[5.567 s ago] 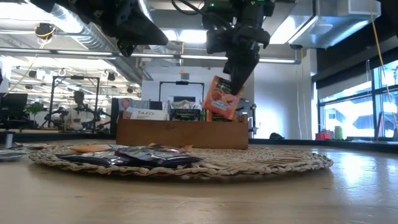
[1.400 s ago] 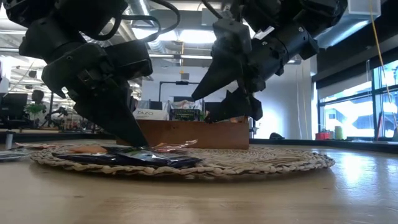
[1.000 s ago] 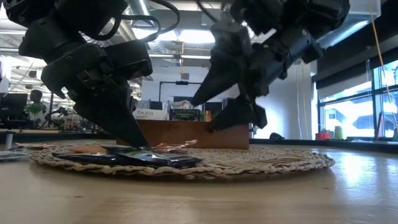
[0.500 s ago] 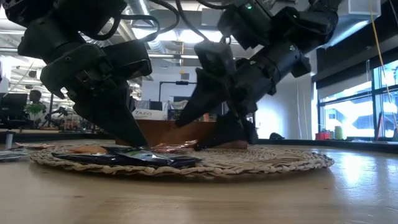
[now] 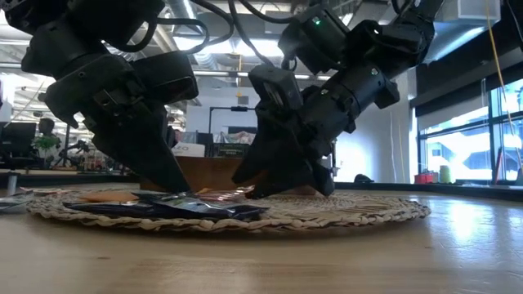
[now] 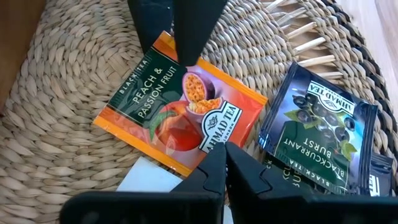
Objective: Pick & Place Tea
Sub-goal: Put the orange tea bag into the right slot of the wooden organizer
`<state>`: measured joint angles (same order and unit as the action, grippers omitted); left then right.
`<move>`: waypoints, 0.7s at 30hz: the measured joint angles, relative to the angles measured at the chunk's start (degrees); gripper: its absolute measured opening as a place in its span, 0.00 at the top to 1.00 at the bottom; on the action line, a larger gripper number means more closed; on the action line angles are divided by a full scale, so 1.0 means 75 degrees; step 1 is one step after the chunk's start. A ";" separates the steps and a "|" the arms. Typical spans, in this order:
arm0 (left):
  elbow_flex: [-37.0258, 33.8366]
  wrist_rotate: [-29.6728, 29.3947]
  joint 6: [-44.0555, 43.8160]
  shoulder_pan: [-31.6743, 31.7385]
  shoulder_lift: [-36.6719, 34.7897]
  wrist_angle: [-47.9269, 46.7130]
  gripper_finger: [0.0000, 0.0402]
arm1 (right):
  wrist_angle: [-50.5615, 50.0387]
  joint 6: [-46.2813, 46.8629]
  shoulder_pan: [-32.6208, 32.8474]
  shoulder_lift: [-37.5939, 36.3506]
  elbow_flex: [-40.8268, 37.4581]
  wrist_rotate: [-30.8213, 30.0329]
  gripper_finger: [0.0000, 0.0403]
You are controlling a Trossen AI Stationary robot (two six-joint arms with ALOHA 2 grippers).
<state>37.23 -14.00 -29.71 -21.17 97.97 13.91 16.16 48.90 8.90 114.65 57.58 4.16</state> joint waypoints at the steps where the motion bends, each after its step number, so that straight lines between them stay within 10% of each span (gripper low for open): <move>1: 0.0000 0.0003 0.0000 0.0000 0.0000 -0.0001 1.00 | -0.0003 -0.0030 -0.0002 0.0002 -0.0003 0.0001 0.67; 21: 0.0009 -0.0076 -0.0006 0.0006 0.0006 -0.0076 1.00 | -0.0157 -0.0763 -0.0037 -0.0245 -0.0017 0.0259 0.88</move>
<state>37.30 -14.57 -29.76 -21.12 98.02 13.34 14.98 43.18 8.62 112.81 57.45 6.11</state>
